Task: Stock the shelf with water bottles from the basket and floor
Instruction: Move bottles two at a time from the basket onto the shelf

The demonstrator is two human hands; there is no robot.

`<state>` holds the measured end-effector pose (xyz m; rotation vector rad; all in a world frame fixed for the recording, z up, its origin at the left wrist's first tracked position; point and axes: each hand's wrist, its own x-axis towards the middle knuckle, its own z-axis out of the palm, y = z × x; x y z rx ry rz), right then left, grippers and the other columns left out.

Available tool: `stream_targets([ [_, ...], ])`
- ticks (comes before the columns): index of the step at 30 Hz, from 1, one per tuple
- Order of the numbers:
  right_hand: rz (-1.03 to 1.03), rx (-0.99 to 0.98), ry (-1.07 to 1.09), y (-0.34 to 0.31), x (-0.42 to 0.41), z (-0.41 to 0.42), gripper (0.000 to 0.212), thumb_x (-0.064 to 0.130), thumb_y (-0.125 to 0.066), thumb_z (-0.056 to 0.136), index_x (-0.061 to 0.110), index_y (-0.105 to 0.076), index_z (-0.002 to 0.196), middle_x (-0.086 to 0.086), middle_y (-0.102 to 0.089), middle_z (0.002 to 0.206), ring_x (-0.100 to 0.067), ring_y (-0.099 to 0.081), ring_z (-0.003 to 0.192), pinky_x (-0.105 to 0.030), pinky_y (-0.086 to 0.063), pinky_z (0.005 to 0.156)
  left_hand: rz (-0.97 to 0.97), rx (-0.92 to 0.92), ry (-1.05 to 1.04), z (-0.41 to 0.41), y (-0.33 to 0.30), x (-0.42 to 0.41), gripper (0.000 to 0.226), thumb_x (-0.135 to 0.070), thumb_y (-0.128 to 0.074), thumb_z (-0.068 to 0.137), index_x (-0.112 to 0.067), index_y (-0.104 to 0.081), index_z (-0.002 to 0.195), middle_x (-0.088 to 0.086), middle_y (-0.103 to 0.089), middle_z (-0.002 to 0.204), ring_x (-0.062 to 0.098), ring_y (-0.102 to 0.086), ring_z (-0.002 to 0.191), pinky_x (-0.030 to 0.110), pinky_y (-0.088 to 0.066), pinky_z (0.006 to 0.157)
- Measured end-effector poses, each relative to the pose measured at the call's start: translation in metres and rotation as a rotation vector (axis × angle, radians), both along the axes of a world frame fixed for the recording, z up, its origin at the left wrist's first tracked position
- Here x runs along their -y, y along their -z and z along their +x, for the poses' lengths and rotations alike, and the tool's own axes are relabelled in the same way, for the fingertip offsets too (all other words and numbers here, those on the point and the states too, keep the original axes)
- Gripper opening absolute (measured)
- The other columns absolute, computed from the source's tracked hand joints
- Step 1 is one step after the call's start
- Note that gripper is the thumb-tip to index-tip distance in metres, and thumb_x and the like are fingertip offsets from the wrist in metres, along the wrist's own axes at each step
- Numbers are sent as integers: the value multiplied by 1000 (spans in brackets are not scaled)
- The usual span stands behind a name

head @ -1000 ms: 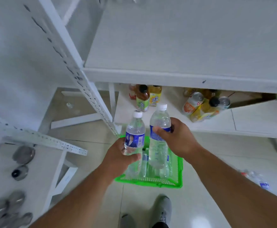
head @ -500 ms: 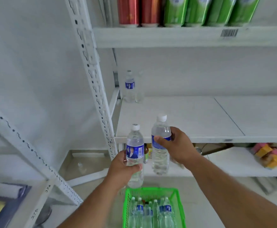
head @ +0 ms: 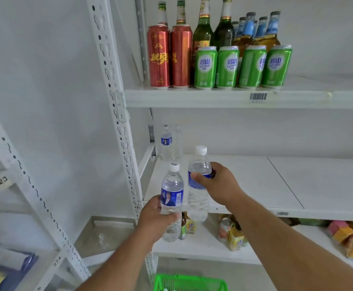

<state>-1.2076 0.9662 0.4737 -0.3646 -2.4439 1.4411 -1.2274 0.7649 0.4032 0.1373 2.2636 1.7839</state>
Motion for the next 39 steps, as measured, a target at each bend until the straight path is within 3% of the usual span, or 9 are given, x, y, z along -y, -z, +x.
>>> stream_targets([
  [15, -35, 19, -115, 13, -68, -61, 33, 43, -74, 85, 28, -67, 114, 7, -71, 101, -14, -66, 91, -31, -54, 81, -25, -44, -123, -39, -2, -70, 46, -13, -81, 75, -30, -61, 112, -14, -68, 105, 1, -64, 93, 12, -46, 63],
  [21, -23, 38, -85, 18, -65, -105, 31, 42, -73, 86, 27, -67, 112, 7, -71, 98, -14, -66, 89, -26, -49, 74, -90, -53, -125, -94, 13, -68, 53, -21, -83, 73, -31, -58, 119, -10, -66, 116, 14, -60, 111, 32, -49, 92],
  [25, -21, 30, -46, 18, -60, -133, 15, 37, -75, 85, 28, -68, 95, 11, -67, 82, -10, -62, 74, -23, -43, 63, -25, -49, -87, -131, 22, -64, 52, -15, -82, 75, -30, -58, 119, -17, -62, 110, 8, -55, 111, 25, -41, 88],
  [29, -8, 43, -22, 23, -55, -157, 15, 37, -75, 84, 26, -68, 92, 12, -65, 75, -9, -58, 66, -22, -42, 60, -28, -66, -62, -161, 31, -61, 52, -16, -82, 75, -30, -58, 119, -24, -58, 103, 5, -55, 105, 22, -40, 85],
  [31, -6, 53, -14, 25, -54, -169, 13, 37, -75, 84, 28, -68, 90, 12, -64, 73, -9, -57, 64, -23, -42, 59, -43, -75, -60, -177, 35, -60, 51, -18, -83, 73, -31, -59, 117, -20, -64, 105, 1, -60, 100, 19, -45, 79],
  [34, 2, 56, -20, 29, -56, -186, 10, 36, -74, 84, 28, -68, 88, 11, -65, 73, -9, -57, 65, -23, -43, 60, -62, -83, -67, -199, 43, -61, 52, -21, -85, 71, -30, -61, 116, -13, -69, 108, 7, -64, 101, 25, -51, 84],
  [39, 17, 59, -43, 36, -62, -220, 12, 33, -74, 84, 24, -68, 92, 8, -68, 80, -14, -62, 73, -25, -47, 63, -99, -96, -101, -229, 54, -69, 50, -23, -84, 72, -26, -60, 116, -8, -69, 108, 9, -65, 98, 23, -48, 79],
])
